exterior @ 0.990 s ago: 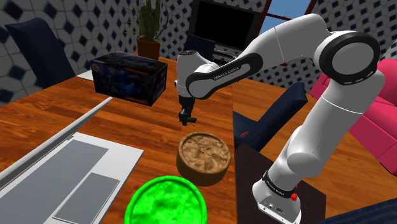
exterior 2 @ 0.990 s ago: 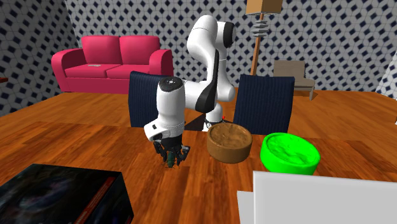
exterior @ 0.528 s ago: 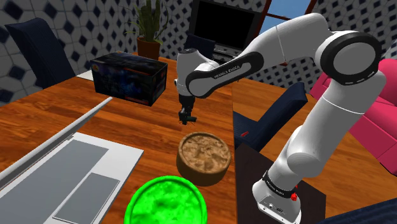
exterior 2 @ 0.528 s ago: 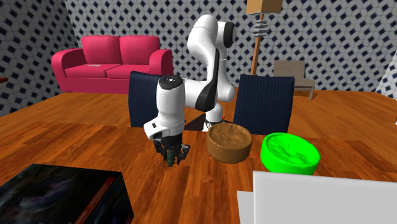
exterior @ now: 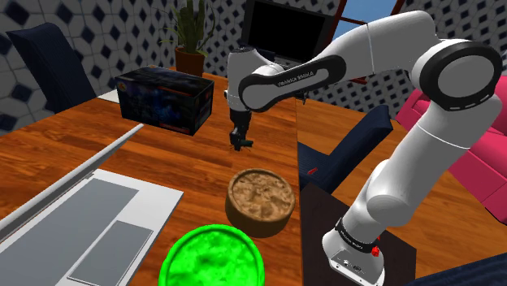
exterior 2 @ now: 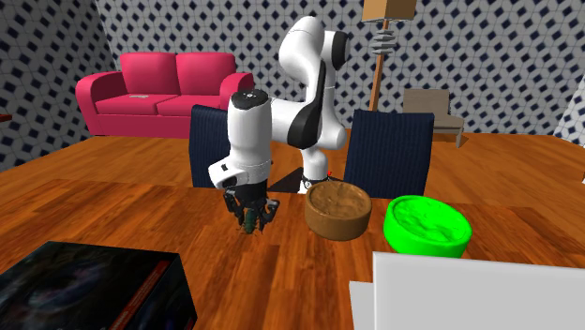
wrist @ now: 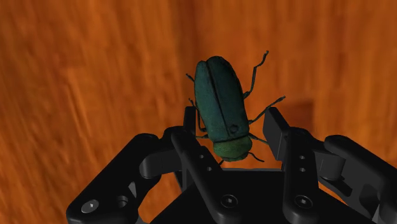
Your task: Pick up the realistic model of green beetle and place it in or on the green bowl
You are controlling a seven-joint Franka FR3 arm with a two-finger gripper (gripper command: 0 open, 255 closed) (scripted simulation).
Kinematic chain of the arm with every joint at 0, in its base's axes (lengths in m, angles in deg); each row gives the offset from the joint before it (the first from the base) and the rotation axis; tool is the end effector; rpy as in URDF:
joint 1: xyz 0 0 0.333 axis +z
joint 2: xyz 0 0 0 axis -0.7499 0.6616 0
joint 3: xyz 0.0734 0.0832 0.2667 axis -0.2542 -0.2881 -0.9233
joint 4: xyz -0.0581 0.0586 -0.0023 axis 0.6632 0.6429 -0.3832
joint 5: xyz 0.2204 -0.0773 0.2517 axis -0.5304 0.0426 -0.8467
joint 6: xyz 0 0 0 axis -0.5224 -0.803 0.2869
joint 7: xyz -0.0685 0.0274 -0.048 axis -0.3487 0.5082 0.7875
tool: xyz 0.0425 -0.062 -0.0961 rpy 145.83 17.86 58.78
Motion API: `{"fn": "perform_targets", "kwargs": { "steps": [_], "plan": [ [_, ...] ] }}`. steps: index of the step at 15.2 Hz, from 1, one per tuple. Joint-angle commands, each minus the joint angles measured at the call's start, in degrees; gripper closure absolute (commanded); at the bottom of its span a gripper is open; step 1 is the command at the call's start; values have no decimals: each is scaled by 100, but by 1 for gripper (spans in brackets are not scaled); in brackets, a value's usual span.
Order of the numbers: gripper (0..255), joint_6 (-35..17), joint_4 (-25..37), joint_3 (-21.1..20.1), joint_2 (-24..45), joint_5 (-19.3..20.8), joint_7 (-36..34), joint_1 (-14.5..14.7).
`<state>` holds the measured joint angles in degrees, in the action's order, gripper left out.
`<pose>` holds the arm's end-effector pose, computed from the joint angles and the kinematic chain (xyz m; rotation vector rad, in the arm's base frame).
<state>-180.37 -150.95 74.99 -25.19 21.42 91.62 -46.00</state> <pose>0.4596 0.1008 0.3832 2.9516 0.5528 -0.1237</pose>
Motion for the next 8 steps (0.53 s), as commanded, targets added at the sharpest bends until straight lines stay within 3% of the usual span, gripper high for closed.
{"fn": "perform_targets", "kwargs": {
  "steps": [1, 8],
  "plan": [
    [255, 144, 65, 2, -80, -27, 33, 1],
    [255, 668, 406, 7, -274, -96, 130, 4]
  ]
}}
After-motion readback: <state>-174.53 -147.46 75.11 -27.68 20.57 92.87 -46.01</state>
